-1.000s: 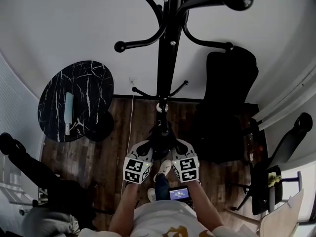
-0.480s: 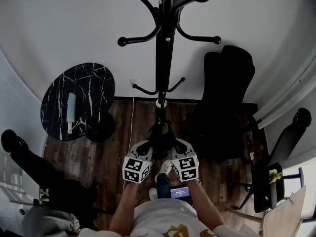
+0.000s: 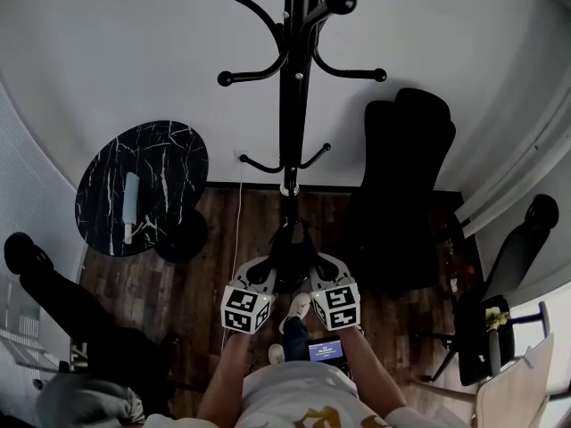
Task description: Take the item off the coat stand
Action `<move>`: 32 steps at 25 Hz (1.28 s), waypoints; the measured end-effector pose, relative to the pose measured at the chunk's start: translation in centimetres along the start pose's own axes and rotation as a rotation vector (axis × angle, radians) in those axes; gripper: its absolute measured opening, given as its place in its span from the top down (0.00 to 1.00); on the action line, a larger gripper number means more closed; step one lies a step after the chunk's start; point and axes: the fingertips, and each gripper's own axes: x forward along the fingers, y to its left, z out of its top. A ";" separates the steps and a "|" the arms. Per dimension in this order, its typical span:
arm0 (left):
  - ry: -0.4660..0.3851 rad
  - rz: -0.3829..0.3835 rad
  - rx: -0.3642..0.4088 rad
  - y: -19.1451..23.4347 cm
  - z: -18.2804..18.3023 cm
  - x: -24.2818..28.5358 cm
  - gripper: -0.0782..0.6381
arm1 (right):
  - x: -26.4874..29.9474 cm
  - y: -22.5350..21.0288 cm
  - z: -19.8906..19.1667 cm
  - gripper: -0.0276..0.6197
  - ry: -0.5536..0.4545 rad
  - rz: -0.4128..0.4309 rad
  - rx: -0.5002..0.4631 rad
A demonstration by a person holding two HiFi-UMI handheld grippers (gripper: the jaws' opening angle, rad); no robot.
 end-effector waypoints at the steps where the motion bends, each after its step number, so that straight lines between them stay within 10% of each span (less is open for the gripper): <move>1: -0.006 0.001 -0.003 0.0 0.2 -0.2 0.85 | -0.2 0.1 0.1 0.92 -0.010 0.005 0.006; 32: -0.058 0.026 -0.030 -5.3 1.0 -4.6 0.85 | -7.6 1.2 0.7 0.92 -0.087 0.035 0.144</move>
